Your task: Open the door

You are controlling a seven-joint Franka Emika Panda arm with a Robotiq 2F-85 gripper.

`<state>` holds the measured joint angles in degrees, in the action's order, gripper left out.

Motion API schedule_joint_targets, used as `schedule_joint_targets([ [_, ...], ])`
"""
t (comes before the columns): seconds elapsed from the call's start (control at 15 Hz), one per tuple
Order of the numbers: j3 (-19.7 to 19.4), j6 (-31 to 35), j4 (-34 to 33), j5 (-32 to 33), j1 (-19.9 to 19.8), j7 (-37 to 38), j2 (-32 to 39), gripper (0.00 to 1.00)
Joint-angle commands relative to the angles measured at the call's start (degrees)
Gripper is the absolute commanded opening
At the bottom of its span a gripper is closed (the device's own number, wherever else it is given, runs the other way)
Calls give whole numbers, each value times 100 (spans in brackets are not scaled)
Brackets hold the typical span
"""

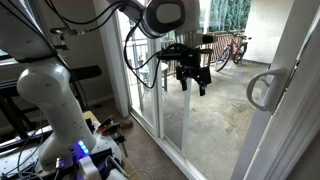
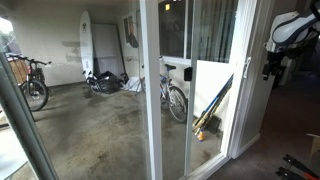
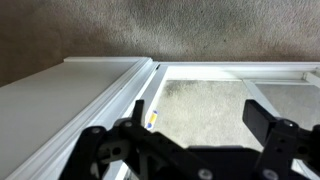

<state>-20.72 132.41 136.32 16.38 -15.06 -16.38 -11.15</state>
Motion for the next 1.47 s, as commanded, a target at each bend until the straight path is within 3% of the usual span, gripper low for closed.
schedule_joint_targets([
  [0.0,4,1270,225,179,-177,-11,187,100],
  [0.2,-84,2094,257,60,-321,-21,452,100],
  [0.47,-279,2540,136,-355,-470,-201,771,100],
  [0.87,-444,2782,84,-2155,-316,-1042,681,100],
  [1.07,-397,3295,42,-2761,-244,-1227,741,100],
  [1.27,-397,3399,-82,-2966,-214,-1104,930,100],
  [1.4,-376,3260,-22,-2755,-262,-995,818,100],
])
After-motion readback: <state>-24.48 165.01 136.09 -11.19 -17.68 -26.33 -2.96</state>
